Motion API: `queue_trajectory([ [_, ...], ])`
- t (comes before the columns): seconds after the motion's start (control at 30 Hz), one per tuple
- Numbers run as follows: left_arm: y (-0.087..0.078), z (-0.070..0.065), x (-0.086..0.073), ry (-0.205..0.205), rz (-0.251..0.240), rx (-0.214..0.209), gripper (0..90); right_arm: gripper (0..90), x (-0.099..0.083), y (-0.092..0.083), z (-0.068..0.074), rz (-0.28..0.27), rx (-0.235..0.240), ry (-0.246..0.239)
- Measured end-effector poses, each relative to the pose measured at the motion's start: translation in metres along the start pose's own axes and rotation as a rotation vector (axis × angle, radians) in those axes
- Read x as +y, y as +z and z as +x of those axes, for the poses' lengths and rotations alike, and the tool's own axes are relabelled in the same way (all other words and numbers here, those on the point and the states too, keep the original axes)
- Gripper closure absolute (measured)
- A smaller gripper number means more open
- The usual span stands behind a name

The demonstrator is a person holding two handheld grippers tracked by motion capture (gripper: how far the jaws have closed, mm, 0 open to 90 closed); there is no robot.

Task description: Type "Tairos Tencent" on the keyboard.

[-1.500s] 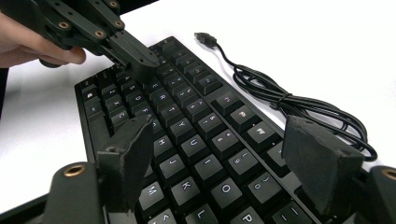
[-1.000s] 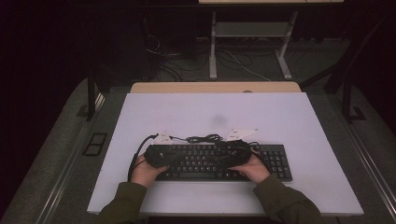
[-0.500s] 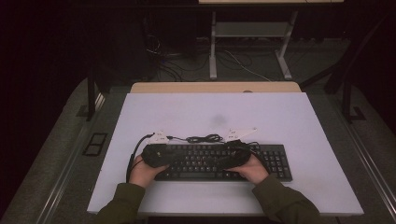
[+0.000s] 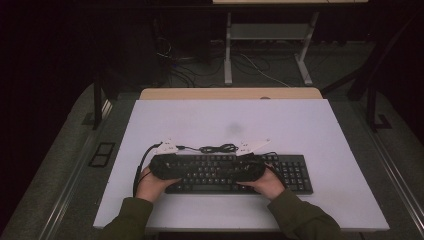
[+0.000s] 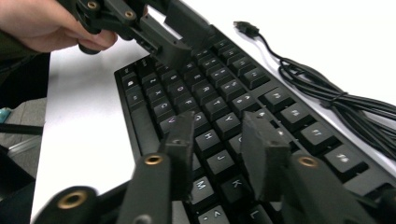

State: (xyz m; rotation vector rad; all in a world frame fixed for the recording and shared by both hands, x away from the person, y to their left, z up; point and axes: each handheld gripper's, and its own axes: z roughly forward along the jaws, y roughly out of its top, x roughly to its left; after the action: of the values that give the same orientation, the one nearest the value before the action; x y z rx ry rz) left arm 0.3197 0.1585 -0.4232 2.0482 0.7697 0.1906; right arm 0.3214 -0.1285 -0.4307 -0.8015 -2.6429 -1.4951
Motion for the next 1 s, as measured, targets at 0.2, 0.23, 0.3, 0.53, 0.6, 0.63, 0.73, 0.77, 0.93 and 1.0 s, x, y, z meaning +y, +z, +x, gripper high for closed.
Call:
queue_trajectory([
  [0.2, -0.002, -0.001, -0.001, -0.009, -0.005, 0.013, 49.0, 77.6, 0.0, 0.003, 0.004, 0.018, 0.014, -0.017],
  [0.23, -0.002, -0.001, -0.001, -0.009, -0.005, 0.014, 47.8, 79.4, 0.0, 0.003, 0.004, 0.019, 0.014, -0.015],
  [0.3, -0.002, -0.002, -0.001, -0.013, -0.01, 0.015, 45.7, 83.2, 0.0, 0.004, 0.005, 0.025, 0.019, -0.02],
  [0.53, -0.002, -0.004, -0.003, -0.018, -0.017, 0.019, 36.1, 89.3, 0.0, 0.009, 0.01, 0.057, 0.039, -0.031],
  [0.6, -0.001, -0.004, -0.003, -0.016, -0.016, 0.016, 33.6, 89.3, -0.001, 0.011, 0.011, 0.065, 0.042, -0.038],
  [0.63, -0.001, -0.005, -0.003, -0.016, -0.017, 0.017, 33.0, 89.3, -0.001, 0.012, 0.012, 0.071, 0.043, -0.04],
  [0.73, 0.0, -0.005, -0.003, -0.01, -0.013, 0.017, 32.5, 89.3, -0.002, 0.016, 0.013, 0.092, 0.033, -0.043],
  [0.77, 0.0, -0.006, -0.003, -0.01, -0.014, 0.017, 32.4, 89.3, -0.003, 0.017, 0.014, 0.099, 0.029, -0.045],
  [0.93, 0.0, -0.006, -0.004, -0.009, -0.014, 0.017, 32.3, 89.4, -0.003, 0.02, 0.015, 0.114, 0.016, -0.041],
  [1.0, 0.0, -0.006, -0.004, -0.005, -0.01, 0.017, 32.3, 89.4, -0.004, 0.022, 0.015, 0.126, 0.001, -0.051],
])
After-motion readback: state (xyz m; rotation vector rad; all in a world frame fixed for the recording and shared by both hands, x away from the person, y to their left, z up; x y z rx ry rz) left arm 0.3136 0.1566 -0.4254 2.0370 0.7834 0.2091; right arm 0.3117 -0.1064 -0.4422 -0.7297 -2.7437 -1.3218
